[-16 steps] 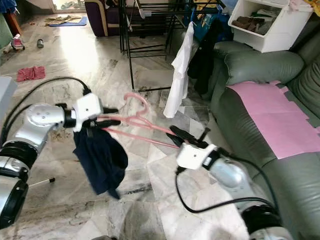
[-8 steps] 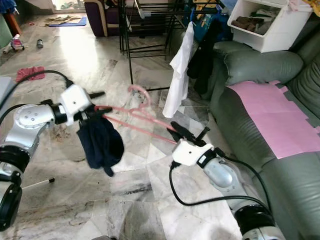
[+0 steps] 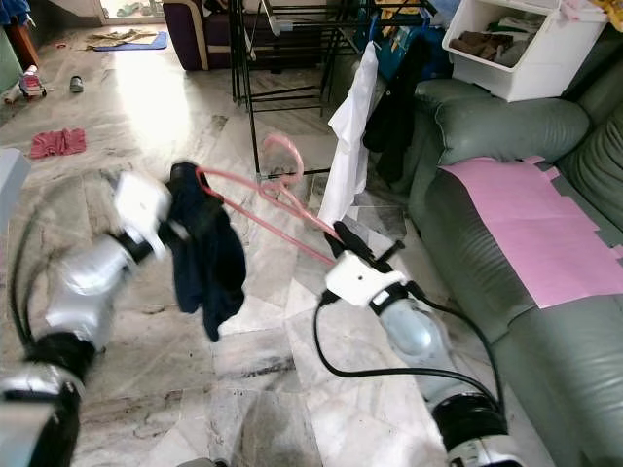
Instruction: Hang hanger
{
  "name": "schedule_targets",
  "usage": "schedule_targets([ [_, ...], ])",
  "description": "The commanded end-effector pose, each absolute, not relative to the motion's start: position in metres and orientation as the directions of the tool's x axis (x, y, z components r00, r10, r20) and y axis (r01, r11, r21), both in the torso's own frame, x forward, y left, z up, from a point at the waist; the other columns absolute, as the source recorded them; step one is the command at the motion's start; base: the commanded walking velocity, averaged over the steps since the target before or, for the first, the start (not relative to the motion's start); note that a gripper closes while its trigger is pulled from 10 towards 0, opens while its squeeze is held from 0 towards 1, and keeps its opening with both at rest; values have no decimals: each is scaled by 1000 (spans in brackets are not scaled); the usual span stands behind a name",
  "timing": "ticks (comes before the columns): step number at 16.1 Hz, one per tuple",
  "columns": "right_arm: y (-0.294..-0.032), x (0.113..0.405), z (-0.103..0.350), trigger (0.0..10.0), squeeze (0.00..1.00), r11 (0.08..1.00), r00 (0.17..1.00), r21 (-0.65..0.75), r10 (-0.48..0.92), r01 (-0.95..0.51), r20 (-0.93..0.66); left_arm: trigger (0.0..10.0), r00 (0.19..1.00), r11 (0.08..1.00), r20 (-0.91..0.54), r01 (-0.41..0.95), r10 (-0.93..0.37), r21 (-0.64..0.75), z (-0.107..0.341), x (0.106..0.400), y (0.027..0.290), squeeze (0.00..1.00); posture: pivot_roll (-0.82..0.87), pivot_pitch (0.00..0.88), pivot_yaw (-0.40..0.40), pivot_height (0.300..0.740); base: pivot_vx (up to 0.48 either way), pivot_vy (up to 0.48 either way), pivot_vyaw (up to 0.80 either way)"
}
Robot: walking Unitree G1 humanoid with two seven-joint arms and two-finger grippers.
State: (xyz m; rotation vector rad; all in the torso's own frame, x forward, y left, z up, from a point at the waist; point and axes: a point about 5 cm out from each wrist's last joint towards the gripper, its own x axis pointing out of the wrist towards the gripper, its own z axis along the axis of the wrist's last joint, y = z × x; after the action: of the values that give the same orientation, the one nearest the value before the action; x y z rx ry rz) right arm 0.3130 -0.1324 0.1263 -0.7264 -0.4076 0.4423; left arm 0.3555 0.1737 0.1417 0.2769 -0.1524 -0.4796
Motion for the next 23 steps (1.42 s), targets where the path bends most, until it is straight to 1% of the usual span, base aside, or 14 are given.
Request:
schedule_targets([
  [1,-131,316,154,10000,0,709,805,-683,503,-176,315,10000,884,856,91,412,-459,312,143,355,168,1000,29,57,-55,740,0,0,0],
  [5,-134,320,171,10000,0,736,800,-660,482,-149,357,10000,916,887,74,358,-394,291,132,355,153,1000,18,51,-50,740,0,0,0],
  [6,-133,319,176,10000,0,745,798,-649,481,-153,364,10000,933,907,82,316,-351,278,132,357,151,1000,16,51,-50,740,0,0,0],
  [7,-131,318,177,10000,0,743,792,-648,492,-167,361,10000,941,918,88,295,-328,266,133,359,151,1000,14,48,-49,740,0,0,0],
  [8,-126,312,176,10000,0,728,777,-650,533,-218,335,10000,959,936,96,234,-267,261,136,362,152,1000,7,46,-47,740,0,0,0],
  [9,-124,309,176,10000,0,718,769,-659,546,-226,331,10000,965,942,104,206,-240,264,138,364,152,1000,6,46,-46,740,0,0,0],
  [12,-124,304,176,10000,0,715,766,-655,556,-244,322,10000,973,958,127,161,-194,236,139,365,146,1000,-6,43,-40,740,0,0,0],
  [14,-123,301,175,10000,0,717,769,-647,559,-260,311,10000,982,969,125,112,-142,219,138,367,147,1000,-10,41,-40,740,0,0,0],
  [16,-122,298,175,10000,0,711,767,-650,565,-267,303,10000,992,969,109,34,-62,244,135,368,155,1000,-13,41,-41,740,0,0,0],
  [19,-123,299,176,10000,0,709,769,-652,565,-269,298,10000,992,965,107,32,-62,262,135,368,157,1000,-7,40,-45,740,0,0,0],
  [20,-123,299,177,10000,0,706,767,-656,569,-269,297,10000,993,965,102,38,-66,259,133,367,158,318,-7,40,-46,740,0,0,0],
  [21,-122,299,177,10000,0,701,765,-661,573,-270,296,10000,992,963,102,39,-68,266,133,367,158,0,-5,39,-48,740,0,0,0],
  [23,-121,299,177,10000,0,701,763,-660,574,-271,296,10000,995,964,84,27,-51,266,130,367,162,0,-4,38,-49,740,0,0,0],
])
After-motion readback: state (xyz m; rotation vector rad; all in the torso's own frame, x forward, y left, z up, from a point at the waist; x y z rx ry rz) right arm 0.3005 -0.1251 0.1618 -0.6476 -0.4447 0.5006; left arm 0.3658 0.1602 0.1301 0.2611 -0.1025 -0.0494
